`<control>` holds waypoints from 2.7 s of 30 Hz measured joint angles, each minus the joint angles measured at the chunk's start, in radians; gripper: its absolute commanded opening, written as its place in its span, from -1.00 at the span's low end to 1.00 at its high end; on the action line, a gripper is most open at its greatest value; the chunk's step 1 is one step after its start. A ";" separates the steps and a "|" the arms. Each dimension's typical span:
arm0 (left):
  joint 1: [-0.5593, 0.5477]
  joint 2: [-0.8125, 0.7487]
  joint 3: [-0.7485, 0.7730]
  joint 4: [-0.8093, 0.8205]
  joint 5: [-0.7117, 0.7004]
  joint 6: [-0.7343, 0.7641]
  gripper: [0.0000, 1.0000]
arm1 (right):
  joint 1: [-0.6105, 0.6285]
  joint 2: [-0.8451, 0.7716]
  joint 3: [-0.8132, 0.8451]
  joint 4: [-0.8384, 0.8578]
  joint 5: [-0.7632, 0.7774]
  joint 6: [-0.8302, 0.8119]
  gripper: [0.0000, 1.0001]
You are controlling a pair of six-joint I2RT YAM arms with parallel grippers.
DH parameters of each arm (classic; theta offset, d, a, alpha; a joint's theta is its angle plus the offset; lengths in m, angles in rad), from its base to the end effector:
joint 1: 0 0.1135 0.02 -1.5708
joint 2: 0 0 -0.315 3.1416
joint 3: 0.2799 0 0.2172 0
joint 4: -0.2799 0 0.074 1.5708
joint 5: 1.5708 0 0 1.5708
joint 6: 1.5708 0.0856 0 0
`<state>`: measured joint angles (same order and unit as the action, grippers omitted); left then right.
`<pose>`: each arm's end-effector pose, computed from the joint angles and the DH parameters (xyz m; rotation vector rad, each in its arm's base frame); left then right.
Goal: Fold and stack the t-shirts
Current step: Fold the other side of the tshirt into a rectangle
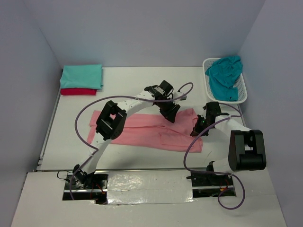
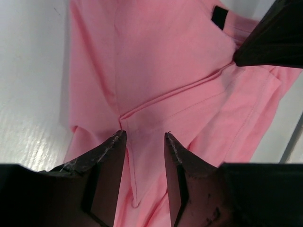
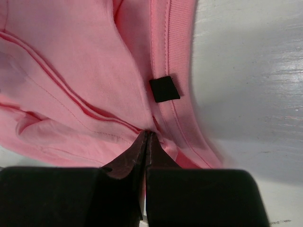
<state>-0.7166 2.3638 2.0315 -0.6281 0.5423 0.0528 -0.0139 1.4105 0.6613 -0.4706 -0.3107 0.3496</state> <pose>0.3825 -0.3918 0.2024 1.1786 2.3084 -0.9437 0.2173 0.0232 0.1802 0.4301 2.7711 0.5159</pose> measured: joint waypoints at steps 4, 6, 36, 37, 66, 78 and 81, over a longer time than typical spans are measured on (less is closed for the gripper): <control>-0.014 0.024 0.000 -0.001 -0.039 -0.002 0.05 | 0.000 0.000 0.000 0.000 0.000 0.000 -1.00; -0.018 0.029 0.000 -0.004 -0.059 -0.002 0.06 | 0.000 0.000 0.000 0.000 0.000 -0.001 -1.00; -0.048 0.036 0.002 -0.024 -0.025 0.029 0.05 | 0.000 0.000 0.000 -0.001 0.005 -0.011 -1.00; -0.048 0.036 0.006 -0.025 -0.038 0.032 0.06 | 0.000 0.000 0.000 -0.001 0.004 -0.011 -1.00; -0.055 0.045 0.036 -0.043 -0.104 0.084 -0.14 | 0.000 0.000 0.001 -0.002 0.004 -0.018 -1.00; -0.060 0.052 0.035 -0.035 -0.130 0.100 -1.00 | -0.001 0.000 0.006 -0.013 0.008 -0.023 -1.00; -0.060 0.059 0.064 -0.066 -0.117 0.101 -1.00 | -0.002 -0.002 0.006 -0.016 0.008 -0.023 -1.00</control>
<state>-0.7769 2.4226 2.0956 -0.6945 0.4255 0.1539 -0.0154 1.4086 0.6678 -0.4866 -0.3027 0.3271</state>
